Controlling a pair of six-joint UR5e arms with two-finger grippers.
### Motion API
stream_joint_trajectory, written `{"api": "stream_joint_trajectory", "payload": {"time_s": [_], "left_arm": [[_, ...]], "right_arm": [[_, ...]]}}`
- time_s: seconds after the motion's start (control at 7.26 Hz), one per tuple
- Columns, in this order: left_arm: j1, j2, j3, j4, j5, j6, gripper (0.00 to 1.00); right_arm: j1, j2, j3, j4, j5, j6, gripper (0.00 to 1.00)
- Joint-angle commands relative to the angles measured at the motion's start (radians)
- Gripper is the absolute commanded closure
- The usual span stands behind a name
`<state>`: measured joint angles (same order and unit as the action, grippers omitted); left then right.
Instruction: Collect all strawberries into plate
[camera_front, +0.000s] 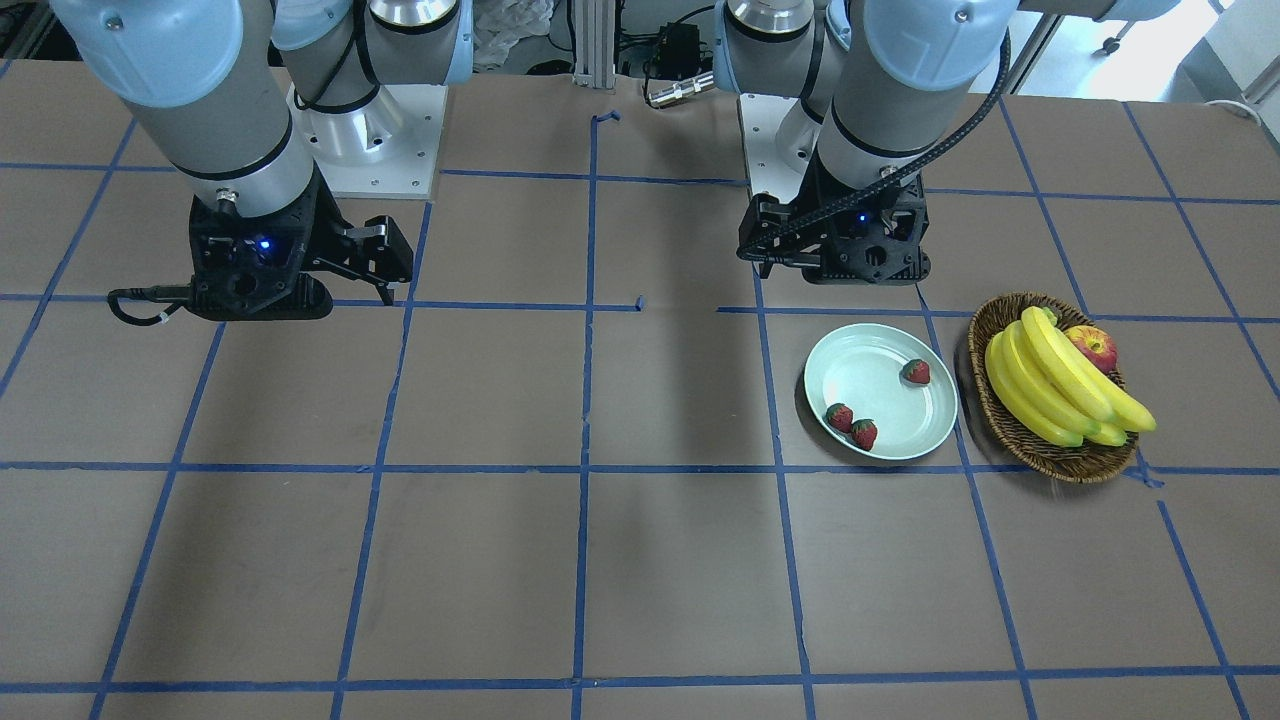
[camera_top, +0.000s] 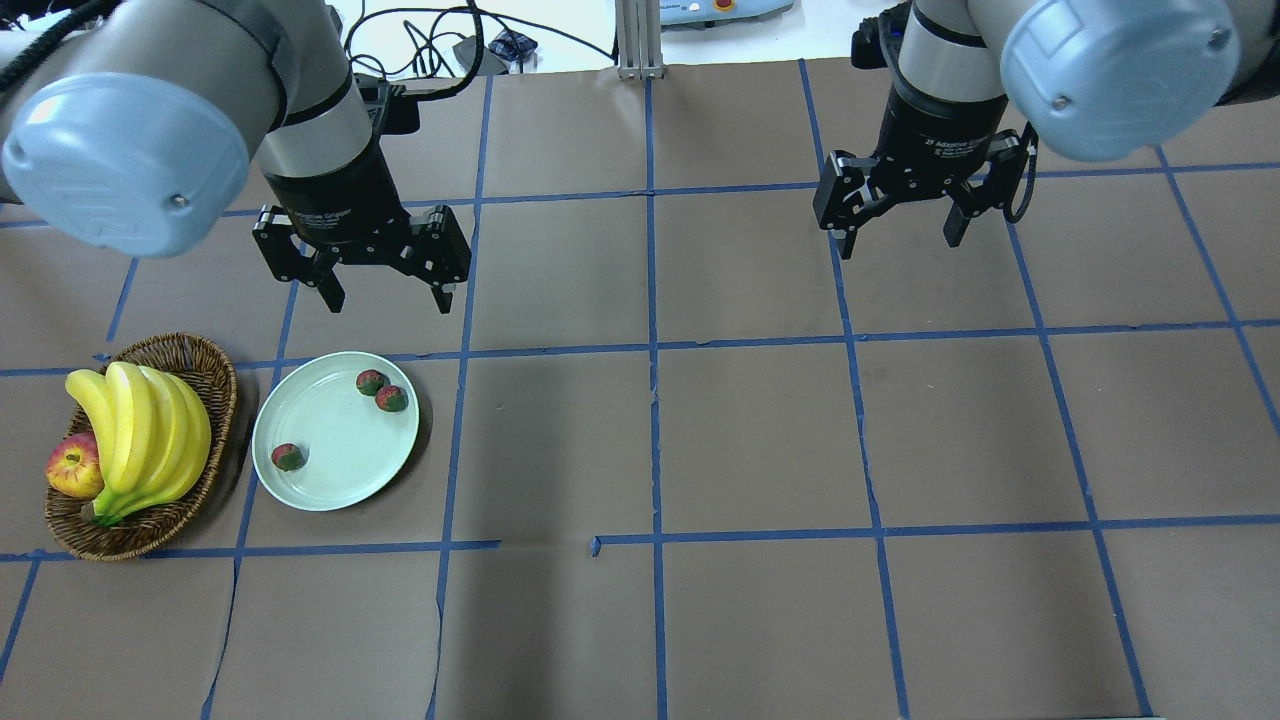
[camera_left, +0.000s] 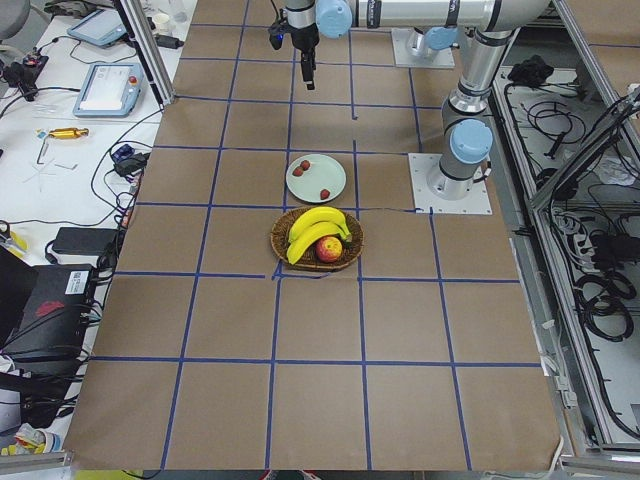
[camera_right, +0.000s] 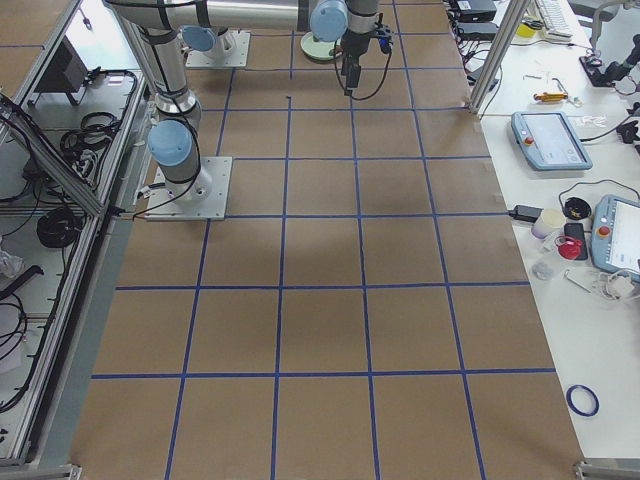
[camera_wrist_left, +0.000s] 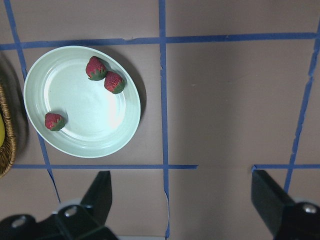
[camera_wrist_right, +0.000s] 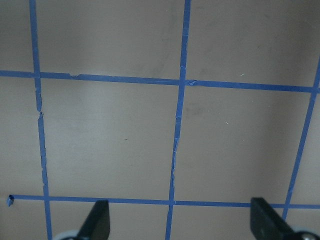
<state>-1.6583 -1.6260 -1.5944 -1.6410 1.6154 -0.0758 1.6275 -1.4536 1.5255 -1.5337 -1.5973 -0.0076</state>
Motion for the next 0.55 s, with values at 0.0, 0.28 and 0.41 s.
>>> {"api": "stream_joint_trajectory", "payload": {"time_s": [0.0,0.28,0.41], "left_arm": [[0.0,0.012,0.001,-0.013,-0.008,-0.001,0.0],[-0.002,0.006,-0.002,-0.01,-0.006,-0.001,0.0],[0.0,0.003,-0.004,-0.008,-0.008,-0.001,0.0]], "right_arm": [[0.0,-0.023,-0.013,0.004,-0.001,0.0,0.0],[0.0,-0.031,-0.015,0.021,-0.001,0.0,0.0],[0.0,-0.033,-0.015,0.02,-0.007,0.0,0.0]]}}
